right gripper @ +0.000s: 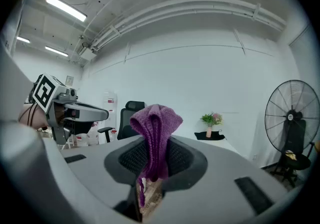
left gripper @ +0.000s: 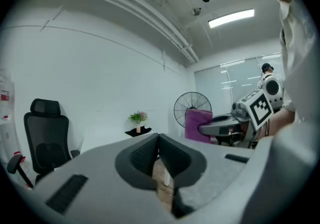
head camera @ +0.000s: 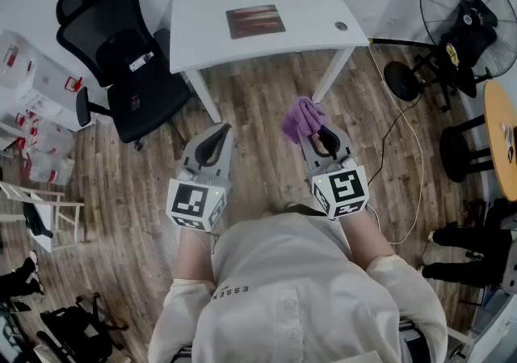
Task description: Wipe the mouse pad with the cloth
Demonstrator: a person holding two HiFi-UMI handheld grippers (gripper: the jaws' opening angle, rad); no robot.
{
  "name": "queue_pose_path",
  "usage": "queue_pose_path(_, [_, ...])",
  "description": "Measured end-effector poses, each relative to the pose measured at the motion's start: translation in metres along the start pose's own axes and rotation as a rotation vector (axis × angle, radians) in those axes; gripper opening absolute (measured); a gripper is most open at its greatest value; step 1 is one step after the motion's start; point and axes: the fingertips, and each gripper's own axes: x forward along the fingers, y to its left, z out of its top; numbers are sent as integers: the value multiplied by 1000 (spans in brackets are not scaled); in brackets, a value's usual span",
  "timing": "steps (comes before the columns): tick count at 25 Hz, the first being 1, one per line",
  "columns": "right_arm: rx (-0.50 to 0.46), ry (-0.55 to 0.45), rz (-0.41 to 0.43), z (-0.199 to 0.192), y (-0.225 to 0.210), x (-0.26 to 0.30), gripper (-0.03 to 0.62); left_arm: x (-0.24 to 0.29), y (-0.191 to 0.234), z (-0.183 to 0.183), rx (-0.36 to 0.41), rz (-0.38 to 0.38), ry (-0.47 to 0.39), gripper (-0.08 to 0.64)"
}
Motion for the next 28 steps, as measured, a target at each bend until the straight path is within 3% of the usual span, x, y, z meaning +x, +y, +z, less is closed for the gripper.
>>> queue_pose_path(18, [53, 32, 4, -10, 3, 17, 92, -3, 11, -15, -30, 12, 27, 2])
queue_pose_path(28, [67, 30, 51, -21, -36, 88, 92, 50, 51, -24, -47, 73, 13, 2])
